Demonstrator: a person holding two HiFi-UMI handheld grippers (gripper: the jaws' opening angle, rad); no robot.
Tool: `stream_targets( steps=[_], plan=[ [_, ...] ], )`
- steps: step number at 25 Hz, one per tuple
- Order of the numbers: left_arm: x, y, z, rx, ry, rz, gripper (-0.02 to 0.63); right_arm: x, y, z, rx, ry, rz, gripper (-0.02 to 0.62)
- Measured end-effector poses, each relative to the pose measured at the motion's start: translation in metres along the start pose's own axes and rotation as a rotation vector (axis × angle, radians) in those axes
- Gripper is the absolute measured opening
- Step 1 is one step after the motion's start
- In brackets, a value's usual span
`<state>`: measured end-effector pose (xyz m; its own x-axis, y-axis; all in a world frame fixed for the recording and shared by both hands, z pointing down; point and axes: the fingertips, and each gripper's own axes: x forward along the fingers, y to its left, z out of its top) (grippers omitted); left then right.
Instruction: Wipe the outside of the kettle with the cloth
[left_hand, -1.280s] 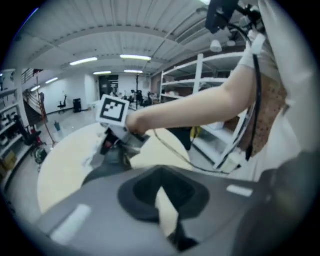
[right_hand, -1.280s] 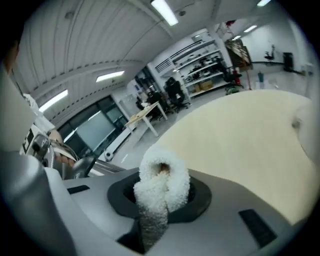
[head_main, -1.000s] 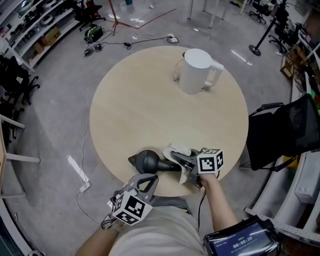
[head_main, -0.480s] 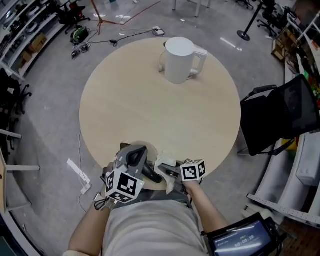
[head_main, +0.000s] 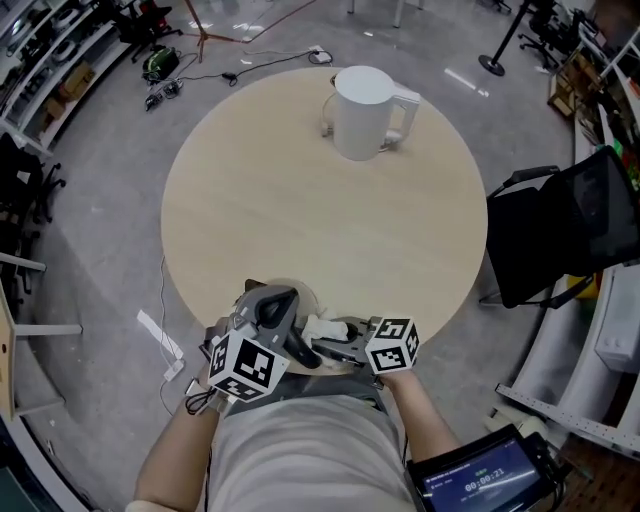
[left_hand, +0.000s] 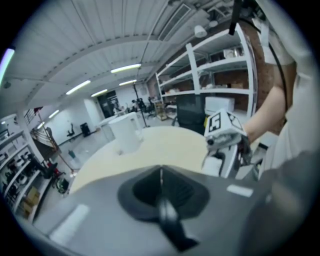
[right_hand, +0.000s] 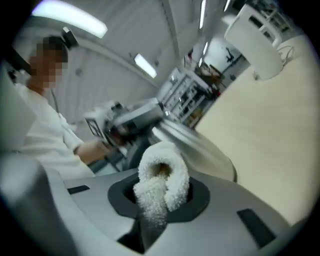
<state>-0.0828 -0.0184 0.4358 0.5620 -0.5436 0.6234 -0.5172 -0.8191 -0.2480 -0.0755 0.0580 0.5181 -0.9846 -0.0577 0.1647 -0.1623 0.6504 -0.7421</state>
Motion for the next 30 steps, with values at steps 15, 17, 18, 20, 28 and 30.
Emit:
stream_targets(
  steps=[15,17,18,20,28,30],
  plan=[
    [-0.005,-0.001,0.0,0.006,-0.002,0.016,0.005,-0.003,-0.116,0.034,0.433,-0.515,-0.379,0.075],
    [-0.005,-0.001,0.001,0.008,-0.005,0.017,0.005,0.0,-0.057,0.092,0.138,-0.578,-0.256,0.075],
    [-0.004,-0.001,0.001,0.009,-0.007,0.017,0.005,0.002,-0.031,0.113,-0.007,-0.597,-0.209,0.075],
    [-0.005,-0.001,0.0,0.01,-0.007,0.018,-0.008,0.007,-0.047,0.106,-0.006,-0.564,-0.251,0.072],
    [-0.003,-0.003,-0.001,0.013,-0.01,0.021,-0.006,0.015,-0.054,0.111,0.059,-0.496,-0.168,0.072],
    [-0.005,-0.002,-0.001,0.013,-0.009,0.028,-0.005,0.018,-0.09,0.085,0.202,-0.471,-0.242,0.072]
  ],
)
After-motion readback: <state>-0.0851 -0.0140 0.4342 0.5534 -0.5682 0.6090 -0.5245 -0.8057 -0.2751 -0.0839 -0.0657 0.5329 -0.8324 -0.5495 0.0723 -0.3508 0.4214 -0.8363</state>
